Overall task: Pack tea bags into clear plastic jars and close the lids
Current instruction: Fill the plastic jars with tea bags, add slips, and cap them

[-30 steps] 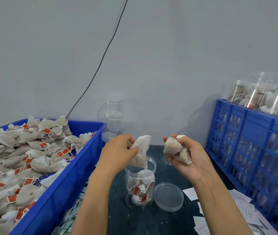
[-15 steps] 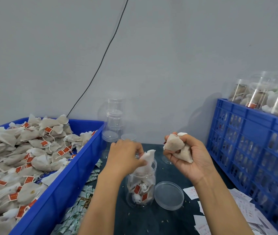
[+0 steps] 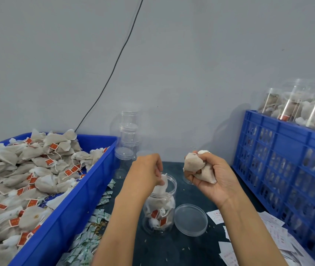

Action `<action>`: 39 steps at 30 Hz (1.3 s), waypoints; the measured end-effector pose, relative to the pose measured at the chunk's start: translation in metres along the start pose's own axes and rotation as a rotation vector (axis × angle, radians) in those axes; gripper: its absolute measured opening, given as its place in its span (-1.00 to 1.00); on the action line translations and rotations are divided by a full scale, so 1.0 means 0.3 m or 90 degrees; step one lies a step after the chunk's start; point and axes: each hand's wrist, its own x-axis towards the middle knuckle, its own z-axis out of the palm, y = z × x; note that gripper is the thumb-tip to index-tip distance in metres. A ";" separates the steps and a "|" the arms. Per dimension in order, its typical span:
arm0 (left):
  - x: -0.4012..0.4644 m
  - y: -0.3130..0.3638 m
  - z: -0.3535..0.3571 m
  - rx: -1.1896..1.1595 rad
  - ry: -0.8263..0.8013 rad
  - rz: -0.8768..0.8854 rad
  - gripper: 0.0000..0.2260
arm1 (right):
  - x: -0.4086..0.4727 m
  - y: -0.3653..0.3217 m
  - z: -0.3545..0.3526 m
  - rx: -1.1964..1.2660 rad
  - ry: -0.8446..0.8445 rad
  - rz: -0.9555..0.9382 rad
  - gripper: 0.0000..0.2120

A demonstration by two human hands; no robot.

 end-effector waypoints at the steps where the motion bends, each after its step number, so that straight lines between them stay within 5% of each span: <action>1: 0.002 0.003 0.002 0.019 -0.028 -0.018 -0.76 | -0.001 -0.001 0.000 0.005 0.000 0.000 -0.86; 10: -0.018 0.032 0.046 0.291 -0.207 0.034 -0.74 | 0.008 0.005 -0.010 -0.130 -0.013 -0.016 -0.66; 12: -0.020 0.039 0.031 0.290 -0.217 0.039 -0.74 | 0.010 0.010 -0.007 -0.170 -0.010 -0.017 -0.75; 16: -0.031 0.054 -0.034 0.231 -0.016 0.087 -0.80 | 0.013 0.018 -0.003 -0.213 -0.013 -0.023 -0.92; 18: -0.036 0.055 -0.065 0.040 0.096 0.115 -0.85 | 0.011 0.022 -0.001 -0.229 -0.024 -0.027 -0.93; 21: -0.045 0.069 -0.082 -0.168 0.007 0.151 -0.77 | 0.003 0.029 0.015 -0.265 -0.082 -0.028 -0.85; 25: -0.034 0.058 -0.063 -0.101 -0.004 0.147 -0.72 | -0.006 0.047 0.035 -0.260 -0.141 -0.005 -0.73; 30: -0.023 0.008 -0.078 0.045 0.103 0.062 -0.84 | 0.004 0.060 0.030 -0.254 -0.053 -0.007 -0.87; 36: -0.022 -0.014 -0.066 0.276 0.005 0.073 -0.87 | 0.022 0.044 0.007 -0.216 0.021 -0.031 -0.93; 39: -0.020 -0.005 -0.049 0.230 0.037 0.086 -0.90 | 0.030 0.039 -0.003 -0.191 0.043 -0.036 -0.90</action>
